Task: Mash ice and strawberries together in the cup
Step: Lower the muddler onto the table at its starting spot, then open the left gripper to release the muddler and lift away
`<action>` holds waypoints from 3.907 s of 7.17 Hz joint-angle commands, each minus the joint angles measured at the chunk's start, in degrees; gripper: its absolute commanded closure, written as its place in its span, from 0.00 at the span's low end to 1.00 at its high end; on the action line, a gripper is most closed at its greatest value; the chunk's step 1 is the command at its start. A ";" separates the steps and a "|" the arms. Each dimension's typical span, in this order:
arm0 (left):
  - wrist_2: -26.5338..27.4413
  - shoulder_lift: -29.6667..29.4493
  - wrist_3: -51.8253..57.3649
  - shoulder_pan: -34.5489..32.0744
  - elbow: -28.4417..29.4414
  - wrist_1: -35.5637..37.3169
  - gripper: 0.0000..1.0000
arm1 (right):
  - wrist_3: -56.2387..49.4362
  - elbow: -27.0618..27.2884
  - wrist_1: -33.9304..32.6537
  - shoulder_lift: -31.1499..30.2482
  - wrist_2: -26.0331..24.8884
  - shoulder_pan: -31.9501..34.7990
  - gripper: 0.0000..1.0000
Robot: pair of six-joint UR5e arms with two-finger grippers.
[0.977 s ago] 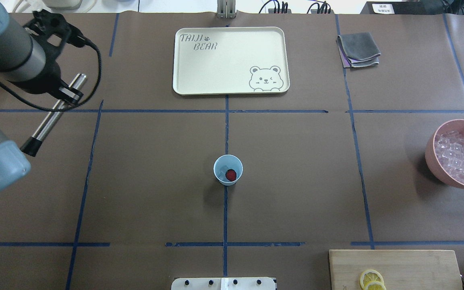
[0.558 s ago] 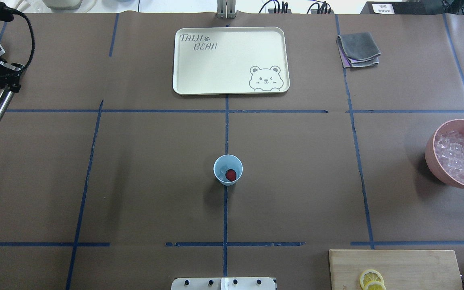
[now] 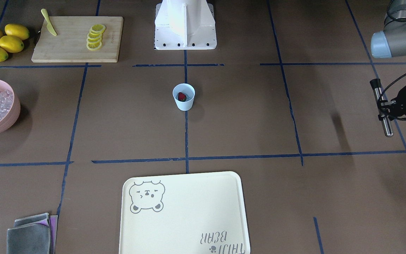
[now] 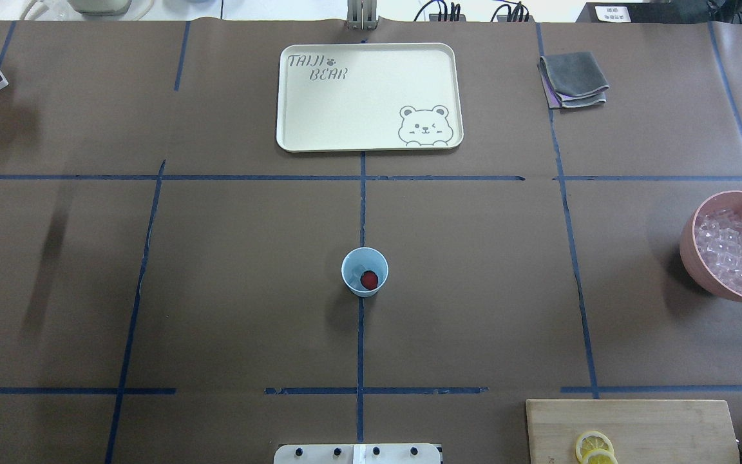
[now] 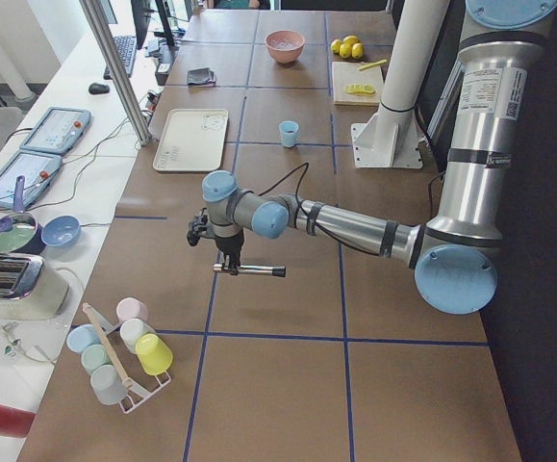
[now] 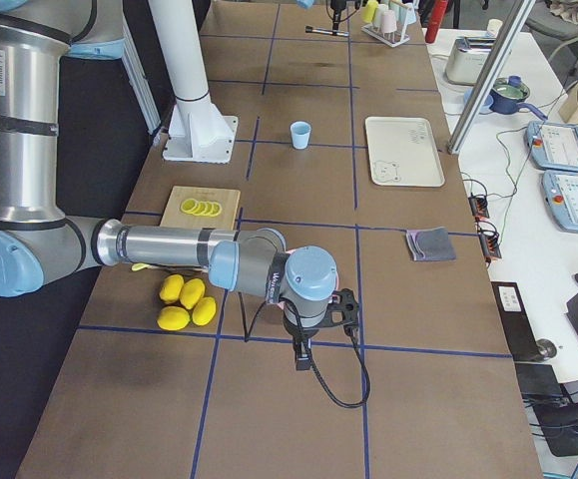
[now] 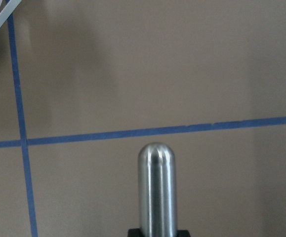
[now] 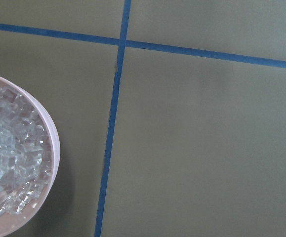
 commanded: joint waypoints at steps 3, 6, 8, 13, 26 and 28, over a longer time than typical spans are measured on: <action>-0.18 4.27 -9.84 0.26 9.72 -20.36 0.92 | 0.00 0.25 0.00 -0.30 0.00 0.00 0.00; 0.17 4.89 -10.91 0.52 13.23 -24.84 0.92 | 0.00 0.25 0.00 -0.48 0.00 0.00 0.00; -0.09 4.28 -10.82 0.78 13.42 -25.75 0.91 | 0.00 0.25 0.00 -0.48 0.00 0.00 0.00; -0.27 4.19 -10.20 2.89 12.90 -27.50 0.00 | 0.00 0.16 0.00 -0.48 0.00 0.00 0.00; -10.02 1.72 32.77 -23.12 0.49 17.69 0.00 | 0.00 0.60 0.00 -1.09 0.09 0.00 0.00; -9.50 1.55 32.69 -23.04 1.03 16.09 0.00 | 0.00 0.60 0.00 -1.09 0.09 0.00 0.00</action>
